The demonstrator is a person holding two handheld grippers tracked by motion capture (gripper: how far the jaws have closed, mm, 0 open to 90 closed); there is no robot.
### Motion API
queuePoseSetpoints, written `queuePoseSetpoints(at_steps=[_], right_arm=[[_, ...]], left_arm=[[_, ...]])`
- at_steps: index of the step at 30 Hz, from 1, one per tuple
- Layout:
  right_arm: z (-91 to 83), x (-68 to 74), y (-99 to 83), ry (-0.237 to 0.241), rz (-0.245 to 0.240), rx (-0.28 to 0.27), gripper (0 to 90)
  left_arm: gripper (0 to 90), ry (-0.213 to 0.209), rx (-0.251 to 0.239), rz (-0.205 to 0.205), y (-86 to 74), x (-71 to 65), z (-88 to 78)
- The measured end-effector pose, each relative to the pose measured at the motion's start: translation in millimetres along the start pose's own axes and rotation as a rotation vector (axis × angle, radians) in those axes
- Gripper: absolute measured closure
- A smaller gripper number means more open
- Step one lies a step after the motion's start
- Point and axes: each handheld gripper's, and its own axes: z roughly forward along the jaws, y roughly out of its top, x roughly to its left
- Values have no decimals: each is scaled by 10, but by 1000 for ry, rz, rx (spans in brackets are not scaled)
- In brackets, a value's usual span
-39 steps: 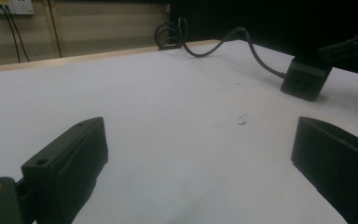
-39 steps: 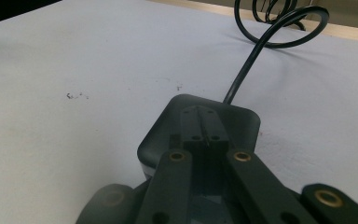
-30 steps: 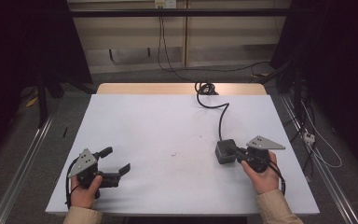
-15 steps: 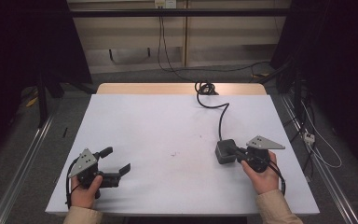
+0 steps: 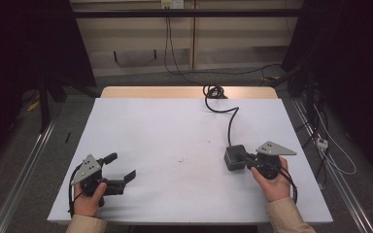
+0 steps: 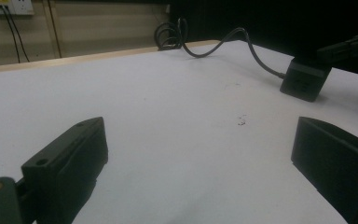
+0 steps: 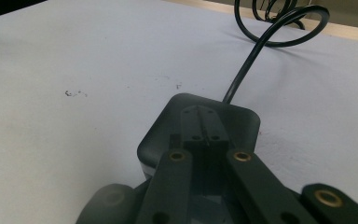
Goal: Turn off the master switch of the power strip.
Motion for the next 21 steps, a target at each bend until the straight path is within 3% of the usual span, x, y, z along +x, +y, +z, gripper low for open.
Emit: queuePoseSetpoints(at_steps=[5,21], right_arm=[[4,17,0,-11,-20,4,900],[3,6,-7,-3,-6,-1,900]], left_arm=[[32,-1,0,0,0,-2,0],[32,-1,5,5,-2,7,4]])
